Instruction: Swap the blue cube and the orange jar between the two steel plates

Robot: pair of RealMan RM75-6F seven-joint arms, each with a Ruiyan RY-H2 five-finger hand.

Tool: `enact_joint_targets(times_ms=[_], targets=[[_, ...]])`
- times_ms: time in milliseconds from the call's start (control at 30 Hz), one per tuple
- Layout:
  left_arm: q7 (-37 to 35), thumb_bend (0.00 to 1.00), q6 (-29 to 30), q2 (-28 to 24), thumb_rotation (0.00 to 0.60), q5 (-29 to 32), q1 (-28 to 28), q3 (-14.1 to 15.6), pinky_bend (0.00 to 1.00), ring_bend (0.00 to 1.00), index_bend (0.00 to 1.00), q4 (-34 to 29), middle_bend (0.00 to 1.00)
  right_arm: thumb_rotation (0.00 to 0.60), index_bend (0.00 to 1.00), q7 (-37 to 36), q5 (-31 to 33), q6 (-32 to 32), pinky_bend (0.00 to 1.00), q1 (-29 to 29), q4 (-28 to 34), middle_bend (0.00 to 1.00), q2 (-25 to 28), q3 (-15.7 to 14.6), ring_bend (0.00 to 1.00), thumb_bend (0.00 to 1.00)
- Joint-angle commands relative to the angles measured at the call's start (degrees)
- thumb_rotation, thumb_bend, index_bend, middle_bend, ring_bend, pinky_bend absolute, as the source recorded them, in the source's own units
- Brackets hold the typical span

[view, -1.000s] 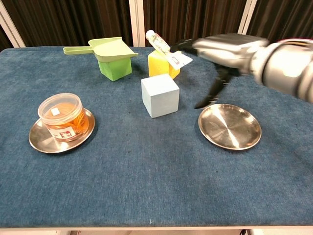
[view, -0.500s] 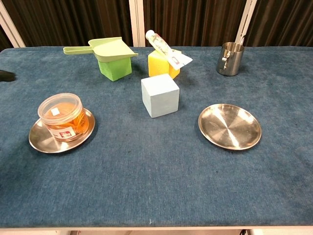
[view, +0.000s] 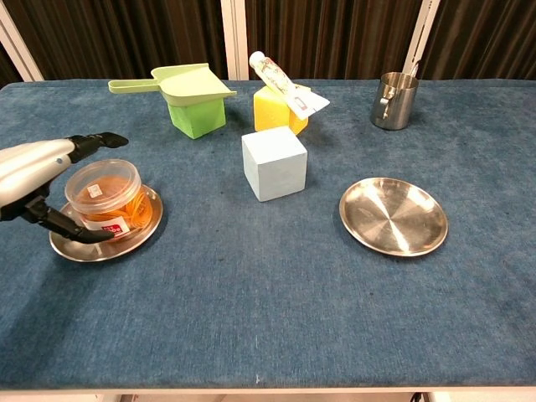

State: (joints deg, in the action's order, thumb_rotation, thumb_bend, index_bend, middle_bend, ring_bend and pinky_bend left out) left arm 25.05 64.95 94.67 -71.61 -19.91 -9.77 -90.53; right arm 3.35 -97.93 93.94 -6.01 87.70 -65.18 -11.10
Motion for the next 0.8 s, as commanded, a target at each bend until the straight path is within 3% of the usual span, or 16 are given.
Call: enact_joint_targets(times_ms=[33,67,167,300,400,600,800], targets=[[3.29,0.15,0.04,1.50,0.600,3.59,-1.27,-1.34,0.33,0.15,0.18,-0.37,0.15,0.523,0.00,-0.33,-0.40,-0.84,0.00,0.21,0.37,0.00,0.39,0.37,0.00,0.18],[4.07,0.18,0.30,1.73,0.600,4.45,-1.40,-1.48,0.42,0.24,0.25,-0.56,0.23,0.523,0.00,-0.36,-0.53,-0.94,0.00,0.28,0.41,0.00,0.47,0.47,0.00,0.18],[6.49,0.27,2.35,2.59,0.600,5.77,-1.60,-1.65,0.58,0.39,0.36,-1.03,0.38,0.523,0.00,-0.42,-0.78,-1.19,0.00,0.61,0.56,0.00,0.67,0.84,0.00,0.18],[8.30,0.40,6.15,3.58,0.600,3.64,-1.73,-1.17,0.69,0.52,0.47,-1.69,0.53,0.524,0.00,-0.63,-0.93,-1.58,0.00,0.94,0.66,0.00,0.82,1.40,0.00,0.18],[8.50,0.46,8.39,4.22,0.600,0.79,-2.04,-0.59,0.71,0.55,0.51,-3.39,0.57,0.524,0.00,-0.60,-1.07,-2.11,0.00,1.10,0.86,0.00,0.91,1.71,0.00,0.18],[12.70,0.46,8.04,9.03,0.600,-3.29,-5.28,1.02,0.72,0.56,0.52,-6.94,0.58,0.524,0.00,-0.63,-1.23,-2.94,0.00,1.31,1.16,0.00,1.06,2.44,0.00,0.18],[20.21,0.42,4.71,18.60,0.600,-1.65,-9.76,1.31,0.72,0.56,0.52,-2.25,0.57,0.523,0.00,-2.18,-0.31,-3.94,0.00,1.37,1.17,0.00,1.81,3.37,0.00,0.18]])
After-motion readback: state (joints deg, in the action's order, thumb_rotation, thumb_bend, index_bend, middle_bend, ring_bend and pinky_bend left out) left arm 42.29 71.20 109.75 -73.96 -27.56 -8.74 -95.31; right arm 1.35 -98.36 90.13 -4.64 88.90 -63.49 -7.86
